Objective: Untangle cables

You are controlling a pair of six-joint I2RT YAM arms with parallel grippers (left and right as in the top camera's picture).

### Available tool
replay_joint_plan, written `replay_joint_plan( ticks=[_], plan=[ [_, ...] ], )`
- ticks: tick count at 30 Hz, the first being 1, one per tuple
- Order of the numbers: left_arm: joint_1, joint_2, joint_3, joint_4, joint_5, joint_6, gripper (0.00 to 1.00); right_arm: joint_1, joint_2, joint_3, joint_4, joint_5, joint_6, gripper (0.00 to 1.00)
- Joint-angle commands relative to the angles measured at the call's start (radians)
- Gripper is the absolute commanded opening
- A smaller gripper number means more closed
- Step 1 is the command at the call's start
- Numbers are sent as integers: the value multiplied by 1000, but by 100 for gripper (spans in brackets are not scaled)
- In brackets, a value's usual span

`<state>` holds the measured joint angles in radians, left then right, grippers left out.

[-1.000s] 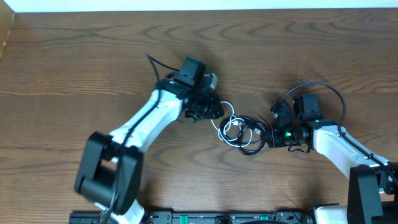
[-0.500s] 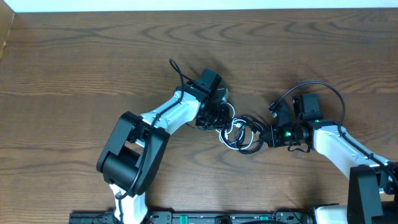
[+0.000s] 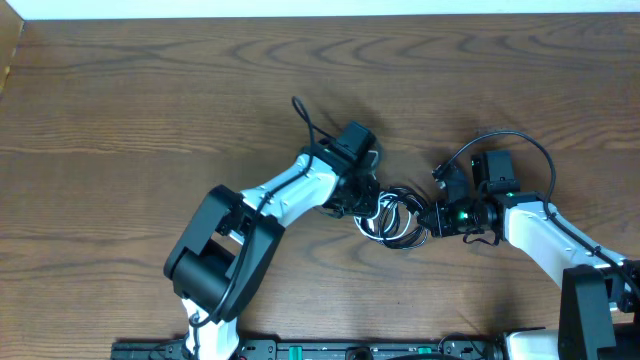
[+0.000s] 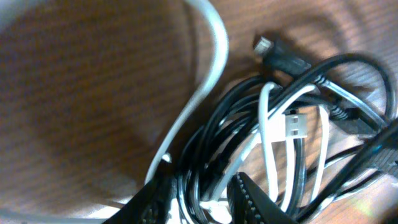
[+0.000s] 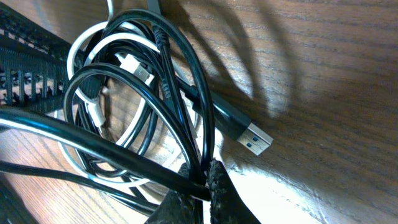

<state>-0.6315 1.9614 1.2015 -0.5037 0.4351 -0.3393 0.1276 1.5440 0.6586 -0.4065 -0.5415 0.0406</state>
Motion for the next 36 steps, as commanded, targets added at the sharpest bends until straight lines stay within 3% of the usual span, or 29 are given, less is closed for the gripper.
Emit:
replay_joint_plan(
  ticks=[1,4,7,12,17,21,36],
  plan=[
    [-49,19,-7,-27,-154,16,35,-2,6,-8,3,-34,-12,1],
    [-53,19,-7,-29,-160,16,33,-2,6,-8,3,-34,-12,1],
    [-50,19,-7,-30,-160,16,8,-2,6,-8,2,-25,-12,1],
    [-14,5,-6,-58,-159,16,7,-2,6,-8,-26,87,-8,1],
    [62,-72,-5,-110,-159,17,8,-2,6,-8,-72,345,138,1],
    [126,-173,-5,-117,-148,16,7,-2,6,-8,-141,566,337,1],
    [269,-512,-5,-138,-103,16,8,-2,6,-8,-151,575,359,1]
  ],
)
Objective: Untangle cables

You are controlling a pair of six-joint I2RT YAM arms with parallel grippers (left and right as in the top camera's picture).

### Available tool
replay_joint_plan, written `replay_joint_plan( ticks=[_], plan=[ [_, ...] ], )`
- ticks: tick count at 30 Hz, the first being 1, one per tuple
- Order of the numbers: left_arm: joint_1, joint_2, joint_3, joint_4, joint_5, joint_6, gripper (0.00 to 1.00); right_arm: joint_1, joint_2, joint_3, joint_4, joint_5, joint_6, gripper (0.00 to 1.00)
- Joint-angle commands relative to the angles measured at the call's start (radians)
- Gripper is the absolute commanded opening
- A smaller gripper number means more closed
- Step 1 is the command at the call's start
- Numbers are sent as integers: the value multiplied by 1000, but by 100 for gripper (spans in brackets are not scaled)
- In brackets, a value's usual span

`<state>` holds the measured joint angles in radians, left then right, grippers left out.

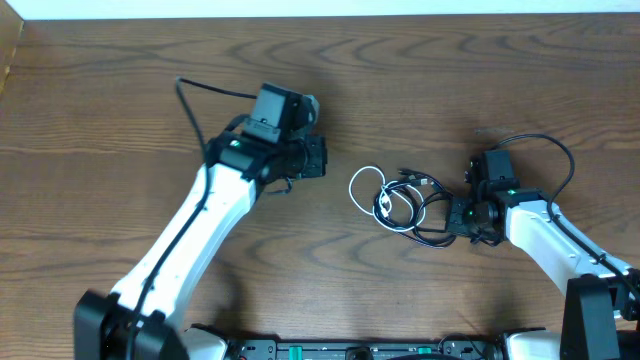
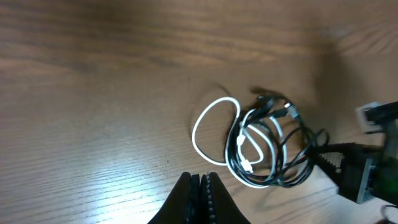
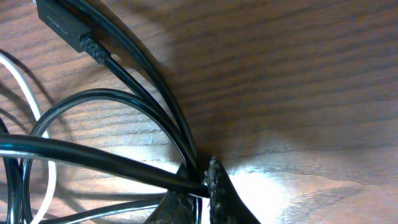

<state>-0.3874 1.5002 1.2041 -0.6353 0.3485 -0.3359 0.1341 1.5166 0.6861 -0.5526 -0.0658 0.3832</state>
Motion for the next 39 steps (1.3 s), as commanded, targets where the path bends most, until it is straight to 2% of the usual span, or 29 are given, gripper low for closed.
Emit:
replay_joint_plan(
  ticks=[1,3,7,9,11,14,23,34,39],
  plan=[
    [27,-58,-7,-7,-16,12,8,-9,34,-35,6,71,14,1],
    [26,-60,-7,-10,-14,9,8,-9,34,-35,43,-56,-61,1],
    [21,-33,-8,-28,11,9,8,-9,34,-35,135,-504,-325,1],
    [21,-14,-8,-37,14,9,8,-9,34,-35,166,-612,-344,1],
    [21,7,-8,-42,39,9,17,-9,34,-35,187,-656,-344,1],
    [21,42,-8,-42,112,9,24,-9,34,-35,199,-655,-348,1],
    [5,199,-8,-68,140,9,25,-9,34,-35,158,-385,-225,1],
    [-121,367,-8,-31,141,9,27,-9,34,-35,156,-355,-204,1],
    [-178,420,-8,32,119,10,32,-9,34,-35,155,-355,-204,1]
  ],
)
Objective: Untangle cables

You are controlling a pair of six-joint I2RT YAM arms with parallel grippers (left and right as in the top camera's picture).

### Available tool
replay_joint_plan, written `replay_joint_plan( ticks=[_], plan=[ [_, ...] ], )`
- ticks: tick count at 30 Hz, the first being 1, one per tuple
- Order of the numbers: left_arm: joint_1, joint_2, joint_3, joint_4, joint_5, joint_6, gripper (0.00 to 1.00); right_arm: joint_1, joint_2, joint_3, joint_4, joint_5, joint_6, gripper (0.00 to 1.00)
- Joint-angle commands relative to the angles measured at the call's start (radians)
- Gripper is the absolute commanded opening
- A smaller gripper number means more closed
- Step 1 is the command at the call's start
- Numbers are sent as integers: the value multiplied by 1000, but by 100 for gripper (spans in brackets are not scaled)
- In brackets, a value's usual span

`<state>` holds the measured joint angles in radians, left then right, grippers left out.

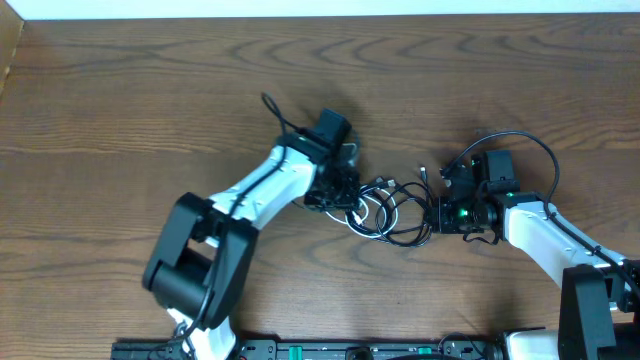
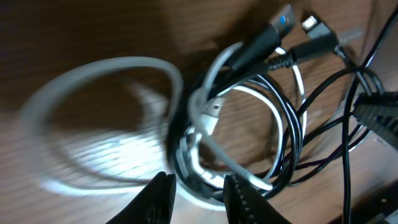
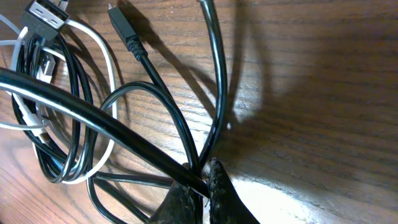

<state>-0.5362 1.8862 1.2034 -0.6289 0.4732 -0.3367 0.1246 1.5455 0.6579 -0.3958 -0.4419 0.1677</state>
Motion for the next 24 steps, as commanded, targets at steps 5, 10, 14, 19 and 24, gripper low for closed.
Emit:
replay_joint_plan(
  ticks=[5,10,14,19,24],
  plan=[
    [-67,71,-7,54,-114,10,33,1,5,-7,-8,21,11,1],
    [-76,73,-7,47,-177,11,14,1,5,-7,-13,21,11,1],
    [-63,68,-6,46,-179,10,8,1,5,-7,-17,22,11,1],
    [-13,28,-6,33,-179,11,7,1,5,-7,-20,26,11,1],
    [75,-65,-5,11,-171,10,7,1,5,-7,-21,46,11,1]
  ],
)
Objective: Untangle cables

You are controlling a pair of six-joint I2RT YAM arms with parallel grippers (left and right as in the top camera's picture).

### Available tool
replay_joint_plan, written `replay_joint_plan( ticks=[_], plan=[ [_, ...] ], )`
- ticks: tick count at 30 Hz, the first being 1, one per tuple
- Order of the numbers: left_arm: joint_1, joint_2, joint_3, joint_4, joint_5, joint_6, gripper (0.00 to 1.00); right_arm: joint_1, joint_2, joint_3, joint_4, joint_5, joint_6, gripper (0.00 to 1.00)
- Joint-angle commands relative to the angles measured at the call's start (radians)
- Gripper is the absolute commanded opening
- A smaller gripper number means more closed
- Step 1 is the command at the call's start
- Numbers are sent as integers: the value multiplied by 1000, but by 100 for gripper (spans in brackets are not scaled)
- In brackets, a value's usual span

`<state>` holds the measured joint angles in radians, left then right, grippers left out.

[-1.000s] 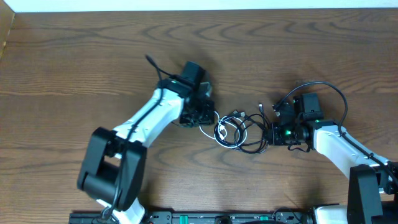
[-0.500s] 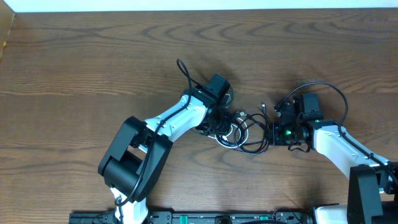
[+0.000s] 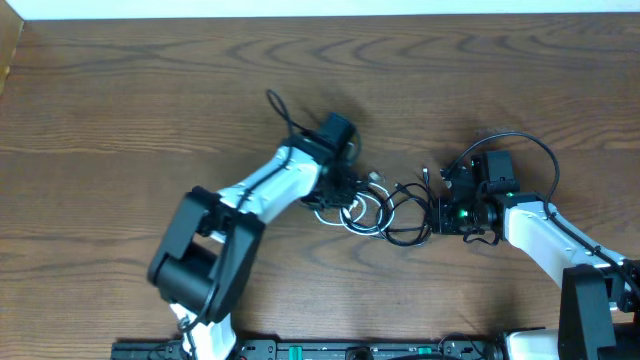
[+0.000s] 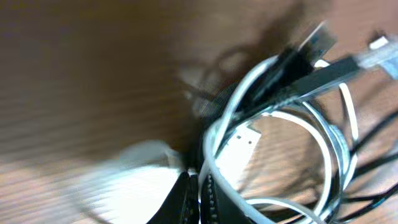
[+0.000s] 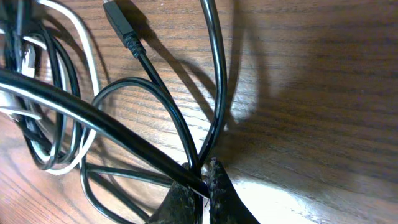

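A knot of black and white cables (image 3: 385, 212) lies at mid table between both arms. My left gripper (image 3: 345, 188) is at its left end; in the blurred left wrist view the left gripper (image 4: 198, 180) looks shut on the white cable (image 4: 214, 149), beside a white plug (image 4: 239, 143) and black USB plugs (image 4: 311, 46). My right gripper (image 3: 437, 215) holds the right end. In its wrist view the right gripper (image 5: 204, 171) is shut on a thick black cable (image 5: 124, 140), with thinner black loops (image 5: 217, 74) crossing at the fingertips.
The brown wooden table (image 3: 120, 120) runs to a white wall edge (image 3: 320, 8) at the back. A black equipment rail (image 3: 300, 350) lines the front edge. The right arm's own black lead (image 3: 520, 142) arcs above its wrist.
My left gripper, open astride the bundle's left side before, is now shut on the white cable, and a white loop sits further left. The right gripper has stayed shut on the black cable.
Both grippers were at the tight bundle, the left open round it, the right shut on a black cable. Then the left was shut and empty, far back left, with the bundle looser. It then stood open at the bundle's left side, and now grips the white cable.
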<state>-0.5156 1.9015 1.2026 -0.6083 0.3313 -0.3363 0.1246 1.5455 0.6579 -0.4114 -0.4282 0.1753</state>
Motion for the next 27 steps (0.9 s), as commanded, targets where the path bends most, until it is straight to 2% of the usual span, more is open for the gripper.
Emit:
replay_joint_plan(
  ticks=[1,6,12,13,16,17,19,27],
  plan=[
    [80,-108,-5,-15,-16,9,7,1,5,-7,-6,37,3,1],
    [185,-211,-5,-19,70,9,8,1,5,-7,-5,37,3,1],
    [280,-261,-5,-20,76,9,8,1,5,-7,-5,38,3,1],
    [282,-259,-5,-24,76,9,13,1,5,-7,-5,38,3,1],
    [271,-256,-6,-39,77,8,53,1,5,-7,-4,38,3,1],
    [261,-256,-6,-48,77,8,62,1,5,-7,-4,38,3,1],
    [238,-256,-6,-67,77,9,66,1,5,-7,-4,38,3,1],
    [111,-255,-16,-90,76,13,66,1,5,-7,-4,38,3,1]
  ],
)
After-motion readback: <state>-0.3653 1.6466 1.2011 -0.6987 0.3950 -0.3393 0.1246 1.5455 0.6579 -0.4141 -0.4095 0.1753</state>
